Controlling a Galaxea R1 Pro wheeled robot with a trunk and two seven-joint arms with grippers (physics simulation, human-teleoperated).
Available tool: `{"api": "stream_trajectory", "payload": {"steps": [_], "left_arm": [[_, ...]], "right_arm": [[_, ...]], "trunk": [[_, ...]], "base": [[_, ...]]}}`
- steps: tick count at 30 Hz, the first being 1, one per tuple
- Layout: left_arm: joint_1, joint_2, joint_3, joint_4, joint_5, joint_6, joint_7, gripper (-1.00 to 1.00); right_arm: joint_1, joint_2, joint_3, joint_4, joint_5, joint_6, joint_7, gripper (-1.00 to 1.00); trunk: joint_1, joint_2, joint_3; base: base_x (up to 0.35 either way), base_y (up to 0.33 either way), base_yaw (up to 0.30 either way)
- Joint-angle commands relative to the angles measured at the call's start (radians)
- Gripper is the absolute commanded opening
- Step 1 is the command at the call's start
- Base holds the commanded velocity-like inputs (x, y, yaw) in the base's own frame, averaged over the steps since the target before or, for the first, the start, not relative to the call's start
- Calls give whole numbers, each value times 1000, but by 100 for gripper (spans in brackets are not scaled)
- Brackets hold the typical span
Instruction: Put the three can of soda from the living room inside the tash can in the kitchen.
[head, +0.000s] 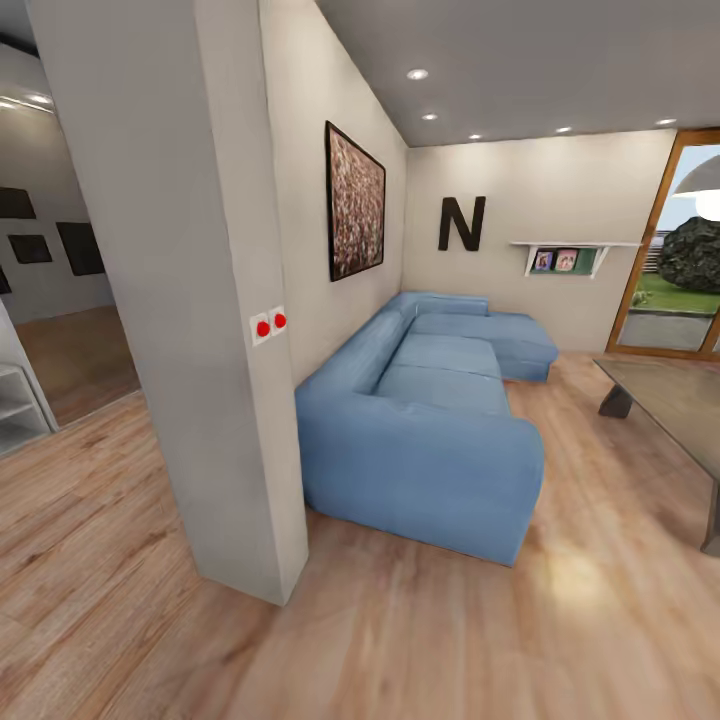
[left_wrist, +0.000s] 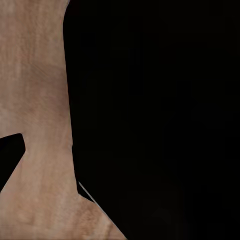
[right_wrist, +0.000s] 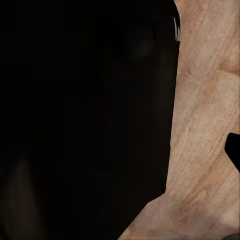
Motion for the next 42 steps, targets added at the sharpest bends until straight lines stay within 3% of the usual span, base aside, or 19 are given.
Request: {"api": "stream_trajectory", "payload": {"steps": [1, 22, 31, 32, 36, 37, 42], "left_arm": [[6, -6, 1, -5, 3, 0, -5, 100], [6, -12, 0, -42, 1, -3, -16, 100], [7, -25, -7, -73, -3, 5, -6, 100], [7, -25, -7, -135, -3, 6, -7, 100], [7, -23, -7, -230, -3, 11, -8, 100], [7, -11, -7, -345, -3, 28, -9, 100], [7, 0, -6, -535, -2, 189, -9, 100]], "right_arm": [[-6, -5, -5, -6, -3, -5, 5, 100], [-21, -1, -16, -5, -5, -9, 8, 100], [-29, -9, -1, -43, -1, -9, 0, 100], [-29, -10, -1, -144, -1, -9, -1, 100], [-35, -14, -1, -219, -1, -7, 0, 100], [-37, -19, -1, -306, 1, 0, 1, 100], [-38, -23, -1, -370, -1, 3, 1, 100]], "trunk": [[0, 0, 0], [0, 0, 0], [0, 0, 0], [0, 0, 0], [0, 0, 0], [0, 0, 0], [0, 0, 0]], "base": [[0, 0, 0], [0, 0, 0], [0, 0, 0], [0, 0, 0], [0, 0, 0], [0, 0, 0], [0, 0, 0]]}}
